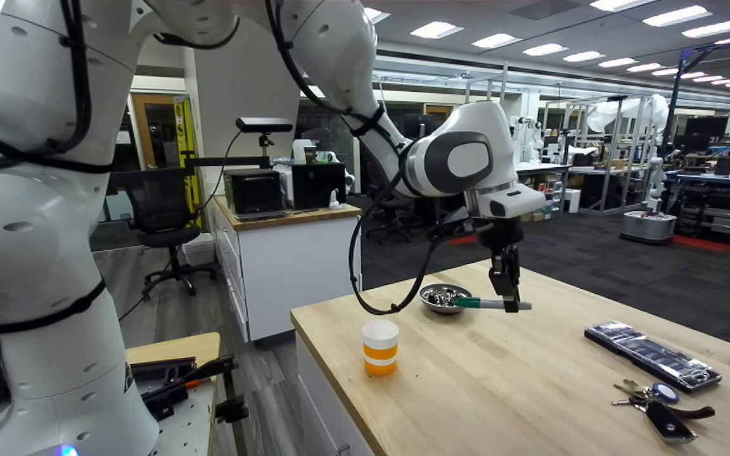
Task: Put the pen in the cup
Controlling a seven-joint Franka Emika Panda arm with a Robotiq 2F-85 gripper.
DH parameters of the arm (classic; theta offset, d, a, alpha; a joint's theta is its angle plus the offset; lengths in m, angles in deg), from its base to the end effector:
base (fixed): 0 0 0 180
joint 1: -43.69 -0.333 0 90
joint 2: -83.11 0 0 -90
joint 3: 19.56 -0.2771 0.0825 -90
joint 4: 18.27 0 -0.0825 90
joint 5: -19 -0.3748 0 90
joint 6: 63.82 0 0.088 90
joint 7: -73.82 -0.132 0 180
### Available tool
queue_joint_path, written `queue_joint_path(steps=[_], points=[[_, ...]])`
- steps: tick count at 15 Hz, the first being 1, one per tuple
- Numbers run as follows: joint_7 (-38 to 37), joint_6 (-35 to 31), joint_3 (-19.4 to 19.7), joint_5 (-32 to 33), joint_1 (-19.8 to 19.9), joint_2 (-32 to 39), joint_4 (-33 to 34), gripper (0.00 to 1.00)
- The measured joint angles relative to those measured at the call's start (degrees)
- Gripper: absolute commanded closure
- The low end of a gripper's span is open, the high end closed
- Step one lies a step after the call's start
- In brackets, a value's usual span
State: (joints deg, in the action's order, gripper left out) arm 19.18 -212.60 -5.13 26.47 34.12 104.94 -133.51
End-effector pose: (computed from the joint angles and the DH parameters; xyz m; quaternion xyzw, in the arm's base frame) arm 0.6074 -0.0491 0.2369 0.8907 -0.4339 0.1313 0.0324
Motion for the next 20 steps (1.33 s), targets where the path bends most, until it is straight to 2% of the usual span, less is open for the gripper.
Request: queue_joint_path(steps=[5, 11, 20], points=[[-2.9, 2.1, -1.0, 4.7, -1.1, -5.9, -4.6, 0.94], [-7.2, 3.5, -4.0, 10.2, -0.9, -14.4, -13.4, 0.94], [-12.9, 3.2, -8.8, 19.3, 2.4, -20.3, -20.9, 0.94]])
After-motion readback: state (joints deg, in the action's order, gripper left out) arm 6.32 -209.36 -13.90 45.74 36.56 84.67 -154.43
